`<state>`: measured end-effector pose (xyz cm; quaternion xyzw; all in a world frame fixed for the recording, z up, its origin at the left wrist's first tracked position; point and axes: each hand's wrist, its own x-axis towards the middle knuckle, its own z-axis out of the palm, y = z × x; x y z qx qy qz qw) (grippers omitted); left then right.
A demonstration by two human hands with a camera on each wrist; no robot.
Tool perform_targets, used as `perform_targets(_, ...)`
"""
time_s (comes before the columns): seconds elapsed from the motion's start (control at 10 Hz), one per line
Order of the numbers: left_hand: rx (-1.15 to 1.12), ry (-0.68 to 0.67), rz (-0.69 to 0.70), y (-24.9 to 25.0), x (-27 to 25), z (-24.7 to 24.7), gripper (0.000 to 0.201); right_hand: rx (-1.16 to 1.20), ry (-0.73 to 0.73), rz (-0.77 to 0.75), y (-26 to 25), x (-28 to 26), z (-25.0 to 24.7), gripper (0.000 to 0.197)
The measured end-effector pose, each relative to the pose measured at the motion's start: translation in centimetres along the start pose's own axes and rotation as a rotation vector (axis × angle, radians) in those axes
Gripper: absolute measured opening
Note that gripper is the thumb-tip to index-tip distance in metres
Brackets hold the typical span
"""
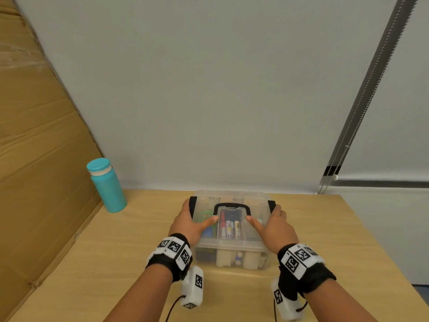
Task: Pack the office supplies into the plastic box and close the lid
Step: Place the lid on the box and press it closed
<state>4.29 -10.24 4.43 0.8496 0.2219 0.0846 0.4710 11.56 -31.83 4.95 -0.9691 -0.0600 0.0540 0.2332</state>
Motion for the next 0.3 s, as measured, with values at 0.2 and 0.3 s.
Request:
perform_targets(0.2,0.461,0.037,0.078,0.6,-1.7,-1.0,0.084,0.039,-0.081,-0.136,2.3,-4.7,-2.0,0.106)
perform_targets(0.3,0.482,0.029,0.185,-0.6,-6.3,-2.2,0.084,-0.123,0.046,-0.304,5.5,-9.9,-0.8,0.093)
